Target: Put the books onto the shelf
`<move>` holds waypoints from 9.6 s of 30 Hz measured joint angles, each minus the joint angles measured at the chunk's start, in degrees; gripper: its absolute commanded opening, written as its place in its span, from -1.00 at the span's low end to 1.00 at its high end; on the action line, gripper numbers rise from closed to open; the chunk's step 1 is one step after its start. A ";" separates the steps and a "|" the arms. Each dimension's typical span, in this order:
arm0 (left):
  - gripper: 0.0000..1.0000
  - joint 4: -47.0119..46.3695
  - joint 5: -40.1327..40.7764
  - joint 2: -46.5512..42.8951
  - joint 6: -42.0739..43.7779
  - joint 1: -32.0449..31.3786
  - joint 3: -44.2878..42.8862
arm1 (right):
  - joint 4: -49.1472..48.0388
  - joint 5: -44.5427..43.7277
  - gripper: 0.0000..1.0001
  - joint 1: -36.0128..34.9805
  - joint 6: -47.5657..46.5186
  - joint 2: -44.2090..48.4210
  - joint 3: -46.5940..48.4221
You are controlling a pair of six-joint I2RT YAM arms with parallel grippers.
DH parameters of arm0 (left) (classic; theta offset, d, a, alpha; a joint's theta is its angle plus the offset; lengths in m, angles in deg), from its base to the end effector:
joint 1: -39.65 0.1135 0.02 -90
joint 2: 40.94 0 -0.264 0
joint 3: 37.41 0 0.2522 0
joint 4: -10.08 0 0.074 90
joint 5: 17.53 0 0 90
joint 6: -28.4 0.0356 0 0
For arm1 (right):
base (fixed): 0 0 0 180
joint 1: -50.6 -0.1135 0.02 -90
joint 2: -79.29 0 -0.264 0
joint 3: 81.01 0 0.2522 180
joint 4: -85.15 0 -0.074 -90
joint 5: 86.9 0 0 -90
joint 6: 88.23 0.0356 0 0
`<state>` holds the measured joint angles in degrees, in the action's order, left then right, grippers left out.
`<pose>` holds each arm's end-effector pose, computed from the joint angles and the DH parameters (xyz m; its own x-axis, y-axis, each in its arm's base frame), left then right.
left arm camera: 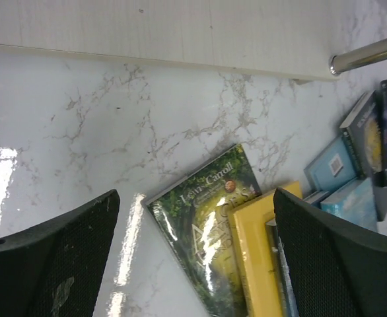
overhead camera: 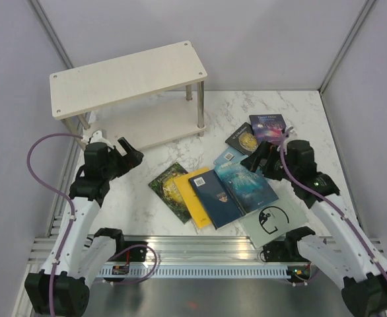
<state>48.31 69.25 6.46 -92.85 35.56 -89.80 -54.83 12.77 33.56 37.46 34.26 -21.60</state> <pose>0.1836 -0.0151 0.2697 -0.5287 -0.4815 -0.6991 -0.1827 0.8688 -0.4602 0.1666 0.0573 0.3157 -0.5890 0.4210 -0.6898 -0.1108 0.8034 0.5850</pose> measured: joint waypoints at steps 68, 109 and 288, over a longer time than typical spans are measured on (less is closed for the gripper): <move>-0.95 -33.79 -10.38 20.59 -39.85 -39.23 17.05 | -1.20 -2.73 0.92 -5.99 -7.43 -33.33 0.98; -0.95 29.42 -21.31 32.85 -3.21 7.85 -81.15 | -1.09 24.39 0.96 -8.37 6.56 -27.91 11.26; -0.50 -6.40 -41.79 -19.54 -31.50 -2.23 4.96 | -34.14 25.22 -1.00 -29.86 23.69 -37.38 13.51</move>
<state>41.91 27.46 -13.08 -124.34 33.33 -84.84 -88.97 37.99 3.70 61.15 -3.12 -8.09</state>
